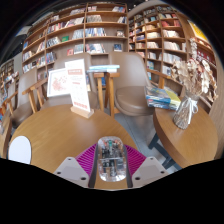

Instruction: Arrange mouse

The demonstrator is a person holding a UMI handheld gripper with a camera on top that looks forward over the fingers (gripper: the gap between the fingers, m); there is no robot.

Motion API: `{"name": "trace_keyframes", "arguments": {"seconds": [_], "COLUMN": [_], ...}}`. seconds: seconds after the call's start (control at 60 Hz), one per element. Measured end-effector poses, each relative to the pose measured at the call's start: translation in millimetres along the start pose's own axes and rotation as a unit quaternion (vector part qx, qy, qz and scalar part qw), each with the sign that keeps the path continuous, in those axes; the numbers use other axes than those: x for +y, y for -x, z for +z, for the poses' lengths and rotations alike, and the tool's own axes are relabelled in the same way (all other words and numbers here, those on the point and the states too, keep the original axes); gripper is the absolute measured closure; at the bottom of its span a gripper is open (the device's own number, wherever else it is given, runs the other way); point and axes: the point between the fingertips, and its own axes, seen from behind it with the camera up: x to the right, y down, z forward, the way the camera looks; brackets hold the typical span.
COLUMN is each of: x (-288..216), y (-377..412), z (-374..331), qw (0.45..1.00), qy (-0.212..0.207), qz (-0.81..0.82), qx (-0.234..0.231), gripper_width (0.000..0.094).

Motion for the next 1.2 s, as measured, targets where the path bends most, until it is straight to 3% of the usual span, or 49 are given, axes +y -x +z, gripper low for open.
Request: {"name": "trace_keyframes", "arguments": {"seconds": [0.167,0.35,0.567,0.733,0.9,1.017,1.083,1.2], "x": [-44.8,-65.1,-4.7,50.7,73.3,75.6,74.9,62.6], "y": [71.0,215.2,358.8,391.4,389.0,392.0,395.0,384.3], "z": [-58.7,-109.4,-107.9,-80.1,-65.9,-69.9,-75.3,-94.4], "qw": [0.999,0.994,0.988,0.988,0.990,0.989,0.987,0.988], "qy": [-0.031,-0.047,-0.016,0.023,0.023,0.022,0.026,0.006], "qz": [-0.008,-0.024,-0.061,-0.073,-0.079,-0.085,-0.087,-0.093], "qx": [-0.029,-0.091,-0.139,-0.133,-0.113,-0.122,-0.134,-0.124], "gripper_width": [0.0513,0.0513,0.0513,0.0515,0.0497,0.0367,0.0083,0.0096]}}
